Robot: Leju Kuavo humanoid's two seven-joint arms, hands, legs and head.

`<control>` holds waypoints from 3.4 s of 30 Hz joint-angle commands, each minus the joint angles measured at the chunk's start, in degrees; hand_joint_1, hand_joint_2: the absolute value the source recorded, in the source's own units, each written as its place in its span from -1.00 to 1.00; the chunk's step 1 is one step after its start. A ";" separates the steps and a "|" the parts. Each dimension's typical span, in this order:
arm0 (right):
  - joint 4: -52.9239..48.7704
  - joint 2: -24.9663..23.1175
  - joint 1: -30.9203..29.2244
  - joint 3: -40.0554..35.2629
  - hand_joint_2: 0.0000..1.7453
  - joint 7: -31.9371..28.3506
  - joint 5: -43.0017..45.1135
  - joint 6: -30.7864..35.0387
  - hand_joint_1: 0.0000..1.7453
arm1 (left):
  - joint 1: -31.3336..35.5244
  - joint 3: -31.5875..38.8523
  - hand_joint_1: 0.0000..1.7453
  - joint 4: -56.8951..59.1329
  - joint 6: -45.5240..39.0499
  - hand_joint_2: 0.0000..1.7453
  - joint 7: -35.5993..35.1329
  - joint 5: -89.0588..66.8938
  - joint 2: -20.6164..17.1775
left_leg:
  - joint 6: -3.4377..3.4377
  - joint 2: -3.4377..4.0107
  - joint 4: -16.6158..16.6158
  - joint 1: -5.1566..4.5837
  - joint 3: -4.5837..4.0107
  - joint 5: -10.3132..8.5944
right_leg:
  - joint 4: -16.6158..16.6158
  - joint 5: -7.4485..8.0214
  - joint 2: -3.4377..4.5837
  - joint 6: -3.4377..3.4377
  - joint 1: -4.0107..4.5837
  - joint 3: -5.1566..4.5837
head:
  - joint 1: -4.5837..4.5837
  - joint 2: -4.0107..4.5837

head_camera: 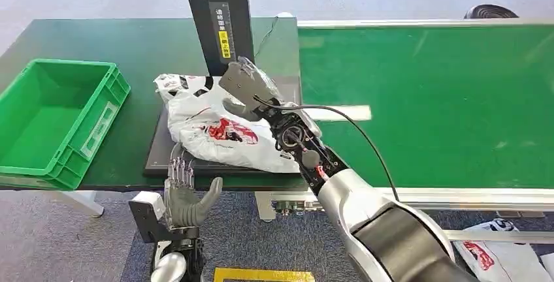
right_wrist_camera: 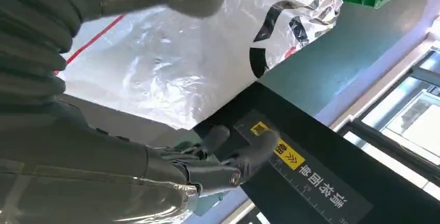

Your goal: Moved the parcel from conveyor to table for the left to box.

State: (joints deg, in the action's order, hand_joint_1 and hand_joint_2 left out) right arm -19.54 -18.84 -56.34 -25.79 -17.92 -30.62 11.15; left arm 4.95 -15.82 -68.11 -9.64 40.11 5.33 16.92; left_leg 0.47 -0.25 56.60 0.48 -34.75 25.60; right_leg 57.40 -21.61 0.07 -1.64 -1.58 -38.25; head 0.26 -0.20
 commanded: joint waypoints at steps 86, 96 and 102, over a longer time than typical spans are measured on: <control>-67.19 8.59 60.38 15.62 1.00 -21.09 17.15 1.25 -1.00 | 73.73 -36.29 -1.00 27.19 43.98 1.00 -31.97 -10.09 -35.99 | 0.33 0.00 0.12 0.35 -0.09 -0.05 | 0.06 -0.04 -0.24 0.60 0.41 -0.06 | 0.00 0.00; -66.96 8.47 60.82 15.14 1.00 -20.82 17.46 0.74 -1.00 | 75.88 -46.97 -1.00 35.34 46.79 1.00 -27.09 -12.52 -30.58 | 0.33 0.04 -0.02 0.29 0.04 -0.05 | -0.04 -0.03 -0.17 0.60 0.35 0.07 | -0.04 0.00; -66.35 8.63 60.74 15.98 1.00 -21.37 18.28 0.68 -1.00 | 75.47 -48.63 -1.00 34.13 48.14 1.00 -27.03 -9.19 -29.29 | 0.32 0.08 0.00 0.31 0.04 -0.03 | -0.04 -0.04 -0.15 0.63 0.38 0.06 | -0.02 0.00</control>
State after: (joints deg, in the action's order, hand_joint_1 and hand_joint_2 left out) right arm -88.13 -10.60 5.00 -11.47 -38.91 -13.07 11.91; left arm 77.10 -56.66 -38.66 37.73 13.42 -5.79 -15.45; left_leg 0.83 0.03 56.59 0.72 -34.81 25.57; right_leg 57.42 -21.59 0.17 -1.17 -1.30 -38.40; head 0.24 -0.20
